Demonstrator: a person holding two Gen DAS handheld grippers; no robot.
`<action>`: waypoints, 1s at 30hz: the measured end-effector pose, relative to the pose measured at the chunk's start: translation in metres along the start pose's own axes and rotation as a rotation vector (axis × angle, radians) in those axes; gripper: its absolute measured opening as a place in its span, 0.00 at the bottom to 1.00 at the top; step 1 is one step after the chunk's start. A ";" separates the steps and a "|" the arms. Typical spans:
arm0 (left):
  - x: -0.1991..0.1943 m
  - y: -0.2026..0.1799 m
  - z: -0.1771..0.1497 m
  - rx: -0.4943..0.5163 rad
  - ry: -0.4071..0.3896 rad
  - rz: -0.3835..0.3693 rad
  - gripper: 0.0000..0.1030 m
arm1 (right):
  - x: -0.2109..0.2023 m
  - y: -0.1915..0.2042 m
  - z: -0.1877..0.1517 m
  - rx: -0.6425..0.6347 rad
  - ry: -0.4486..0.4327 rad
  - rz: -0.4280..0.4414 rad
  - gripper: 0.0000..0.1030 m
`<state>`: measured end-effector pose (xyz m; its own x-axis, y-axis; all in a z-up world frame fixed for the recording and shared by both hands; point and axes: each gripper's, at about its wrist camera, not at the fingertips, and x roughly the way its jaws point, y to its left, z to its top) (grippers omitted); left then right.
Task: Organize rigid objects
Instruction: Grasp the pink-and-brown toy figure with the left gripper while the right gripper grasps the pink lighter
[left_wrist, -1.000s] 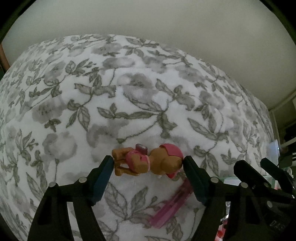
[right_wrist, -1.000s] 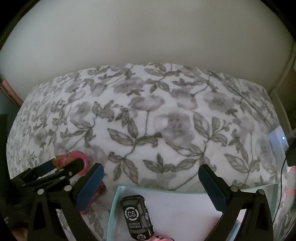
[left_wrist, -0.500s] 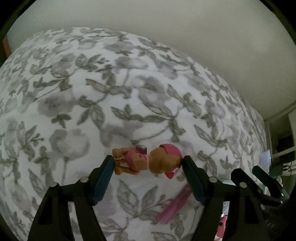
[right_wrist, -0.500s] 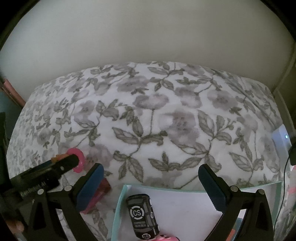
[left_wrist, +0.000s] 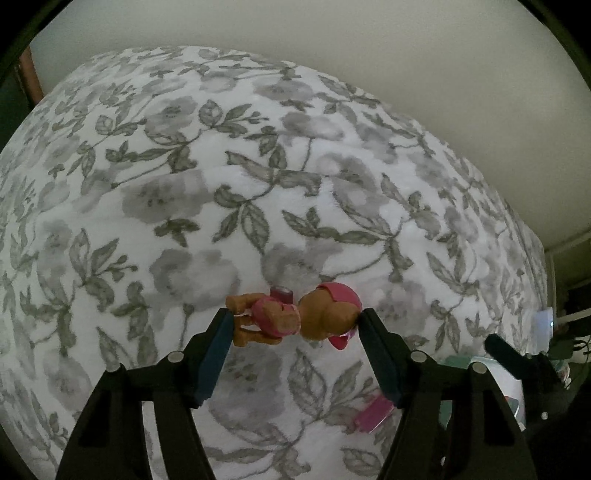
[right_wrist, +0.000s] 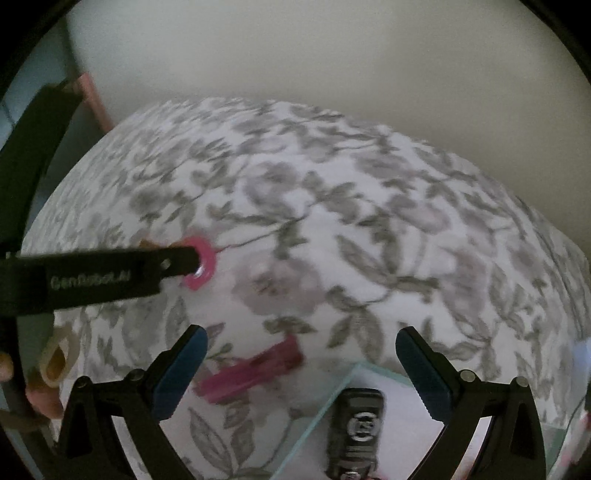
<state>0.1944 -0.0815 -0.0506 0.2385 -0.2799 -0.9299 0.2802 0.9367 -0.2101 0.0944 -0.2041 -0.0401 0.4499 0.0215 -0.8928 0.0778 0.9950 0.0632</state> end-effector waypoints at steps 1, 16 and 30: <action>-0.001 0.002 0.000 -0.005 0.001 0.002 0.69 | 0.001 0.003 -0.001 -0.008 0.004 0.011 1.00; -0.017 0.026 -0.014 -0.040 0.031 0.046 0.69 | 0.024 0.032 -0.012 -0.134 0.097 0.052 0.99; -0.021 0.028 -0.015 -0.048 0.033 0.044 0.69 | 0.026 0.038 -0.028 -0.287 0.101 0.045 0.91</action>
<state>0.1834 -0.0462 -0.0415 0.2182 -0.2323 -0.9479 0.2252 0.9570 -0.1827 0.0843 -0.1626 -0.0729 0.3557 0.0617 -0.9326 -0.2013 0.9794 -0.0120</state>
